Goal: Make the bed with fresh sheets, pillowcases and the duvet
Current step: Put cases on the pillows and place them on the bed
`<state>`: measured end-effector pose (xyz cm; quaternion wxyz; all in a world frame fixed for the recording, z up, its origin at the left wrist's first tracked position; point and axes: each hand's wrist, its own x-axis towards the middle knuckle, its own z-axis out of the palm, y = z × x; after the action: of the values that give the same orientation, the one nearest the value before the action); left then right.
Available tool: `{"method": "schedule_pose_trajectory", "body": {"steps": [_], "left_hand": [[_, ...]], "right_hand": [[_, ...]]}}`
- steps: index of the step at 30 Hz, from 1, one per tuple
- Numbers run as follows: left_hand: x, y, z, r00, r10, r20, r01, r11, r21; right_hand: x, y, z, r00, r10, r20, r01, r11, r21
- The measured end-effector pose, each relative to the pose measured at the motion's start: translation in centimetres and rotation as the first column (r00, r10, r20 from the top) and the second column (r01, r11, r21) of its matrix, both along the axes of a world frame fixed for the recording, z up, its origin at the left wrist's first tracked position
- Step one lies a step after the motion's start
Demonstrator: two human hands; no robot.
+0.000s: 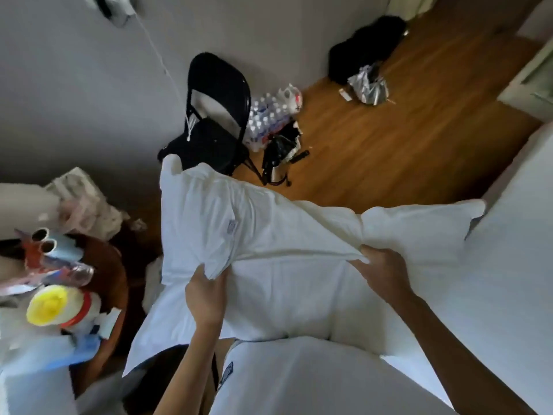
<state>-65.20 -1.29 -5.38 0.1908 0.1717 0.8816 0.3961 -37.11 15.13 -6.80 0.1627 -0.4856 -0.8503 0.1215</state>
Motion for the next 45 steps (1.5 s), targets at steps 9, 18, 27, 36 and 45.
{"method": "schedule_pose_trajectory", "body": {"steps": [9,18,27,36,45], "left_hand": [[-4.6,16.5,1.7,0.903,-0.429,-0.018,0.428,0.895,0.127],[-1.0,31.7,-1.4,0.778,-0.628,-0.015,0.628,0.775,0.072],[7.5,55.3,-1.1,0.773,-0.633,-0.045,0.635,0.77,0.063],[12.7,76.5,-0.6,0.725,-0.687,-0.05,0.688,0.725,0.027],[18.5,105.5,-1.9,0.617,-0.787,-0.006,0.783,0.613,0.109]], "right_hand": [[-0.5,2.6,2.2,0.897,-0.441,0.026,0.439,0.896,0.07],[2.9,11.0,-1.2,0.759,-0.646,0.08,0.65,0.759,-0.036],[11.5,34.2,-1.4,0.766,-0.642,0.034,0.643,0.766,-0.016],[16.4,52.8,-1.9,0.716,-0.698,0.037,0.696,0.708,-0.12],[20.4,76.9,-2.3,0.599,-0.801,0.016,0.797,0.594,-0.109]]}}
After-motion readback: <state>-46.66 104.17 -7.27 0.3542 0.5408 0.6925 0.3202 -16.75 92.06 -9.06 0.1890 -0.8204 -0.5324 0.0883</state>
